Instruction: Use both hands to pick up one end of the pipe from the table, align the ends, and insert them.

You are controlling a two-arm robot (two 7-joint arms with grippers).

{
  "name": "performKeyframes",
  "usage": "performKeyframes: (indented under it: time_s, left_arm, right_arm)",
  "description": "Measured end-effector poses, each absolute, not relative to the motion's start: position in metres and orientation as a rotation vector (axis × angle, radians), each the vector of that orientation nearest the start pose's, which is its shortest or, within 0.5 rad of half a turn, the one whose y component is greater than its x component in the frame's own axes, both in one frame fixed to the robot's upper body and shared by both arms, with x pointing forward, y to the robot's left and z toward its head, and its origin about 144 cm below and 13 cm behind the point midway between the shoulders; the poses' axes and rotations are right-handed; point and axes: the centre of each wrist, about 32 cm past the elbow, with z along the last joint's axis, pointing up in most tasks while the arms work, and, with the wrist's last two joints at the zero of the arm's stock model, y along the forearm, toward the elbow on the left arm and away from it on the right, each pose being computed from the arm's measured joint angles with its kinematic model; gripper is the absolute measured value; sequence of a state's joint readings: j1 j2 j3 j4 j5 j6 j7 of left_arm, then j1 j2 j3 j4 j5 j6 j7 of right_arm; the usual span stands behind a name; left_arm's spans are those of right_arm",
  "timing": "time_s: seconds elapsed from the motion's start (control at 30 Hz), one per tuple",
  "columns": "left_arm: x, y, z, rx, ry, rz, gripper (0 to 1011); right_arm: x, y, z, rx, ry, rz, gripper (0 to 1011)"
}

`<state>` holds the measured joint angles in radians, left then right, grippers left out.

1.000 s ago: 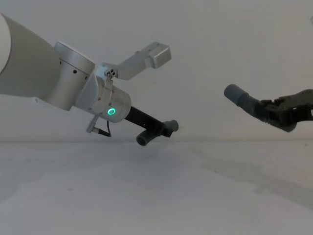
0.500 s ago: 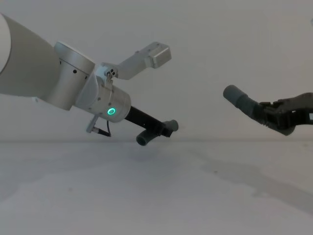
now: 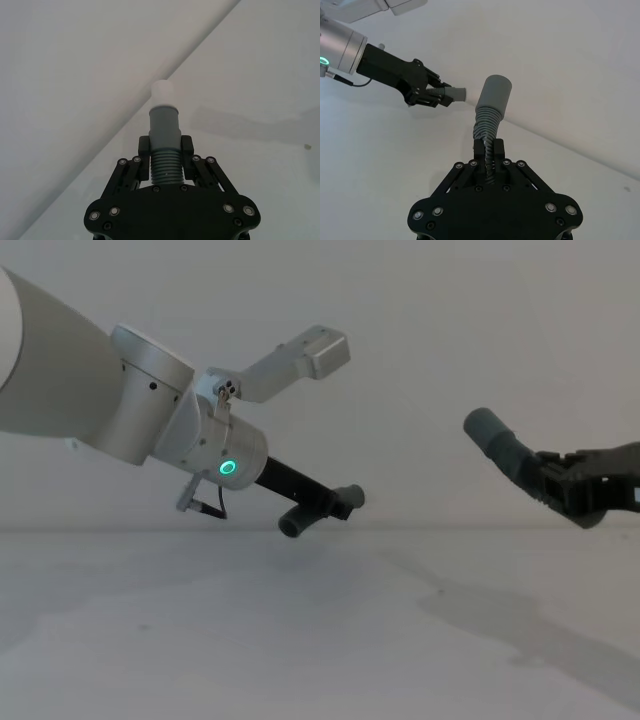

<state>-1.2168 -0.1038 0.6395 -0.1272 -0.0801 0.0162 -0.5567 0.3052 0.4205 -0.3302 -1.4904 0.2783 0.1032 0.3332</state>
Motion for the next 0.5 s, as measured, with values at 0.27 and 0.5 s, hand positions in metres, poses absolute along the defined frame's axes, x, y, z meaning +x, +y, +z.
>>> performKeyframes:
  time_s: [0.27, 0.5]
  left_arm:
    - [0.706, 0.14, 1.264, 0.569, -0.07, 0.75, 347]
    - [0.706, 0.14, 1.264, 0.569, -0.07, 0.75, 347]
  right_arm:
    - [0.509, -0.255, 1.202, -0.121, -0.126, -1.035, 83]
    - [0.491, -0.249, 1.197, -0.079, -0.115, -1.085, 83]
